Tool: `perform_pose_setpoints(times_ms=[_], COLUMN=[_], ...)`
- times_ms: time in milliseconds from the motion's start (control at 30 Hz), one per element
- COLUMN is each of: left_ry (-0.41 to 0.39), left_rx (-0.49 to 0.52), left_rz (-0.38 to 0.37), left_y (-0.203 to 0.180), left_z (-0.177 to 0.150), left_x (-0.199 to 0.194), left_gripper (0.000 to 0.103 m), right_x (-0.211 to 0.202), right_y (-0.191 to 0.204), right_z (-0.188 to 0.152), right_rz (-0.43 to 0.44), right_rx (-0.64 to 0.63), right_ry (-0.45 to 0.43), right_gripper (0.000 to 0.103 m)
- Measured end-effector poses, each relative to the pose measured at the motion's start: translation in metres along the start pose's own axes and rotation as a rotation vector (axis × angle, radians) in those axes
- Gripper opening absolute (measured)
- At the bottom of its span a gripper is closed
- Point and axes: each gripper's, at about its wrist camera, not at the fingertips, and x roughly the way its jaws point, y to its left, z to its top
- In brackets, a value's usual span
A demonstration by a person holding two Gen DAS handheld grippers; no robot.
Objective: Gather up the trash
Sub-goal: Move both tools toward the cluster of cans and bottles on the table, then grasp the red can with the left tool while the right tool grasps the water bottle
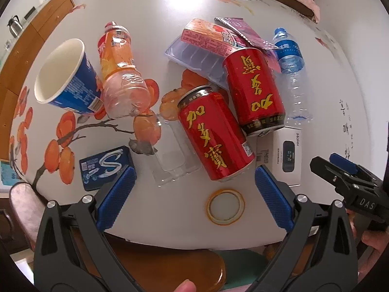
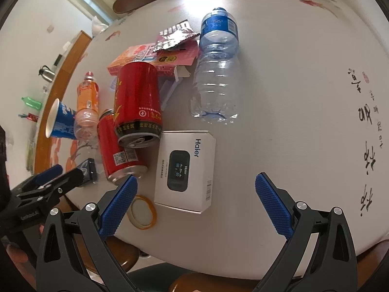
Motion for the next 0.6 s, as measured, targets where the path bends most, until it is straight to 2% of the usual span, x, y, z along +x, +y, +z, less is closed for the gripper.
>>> perform_pose_setpoints(times_ms=[167, 333, 600], left_ry=[0.007, 0.038, 0.054], left_rx=[-0.015, -0.076, -0.114], left_rz=[-0.031, -0.067, -0.057], left_y=[0.001, 0.003, -0.003], left_z=[0.002, 0.007, 0.016], left_x=[0.004, 0.012, 0.018], left_gripper=[0.096, 0.096, 0.096], right_x=[-0.004, -0.011, -0.011], right_y=[-0.009, -0.02, -0.027], right_z=[0.008, 0.028, 0.057], right_rz=[-0.008, -0.015, 0.008], right_rx=[0.011, 0.002, -0.029], right_ry=[-0.015, -0.04, -0.035], right_gripper=[0.096, 0.096, 0.095])
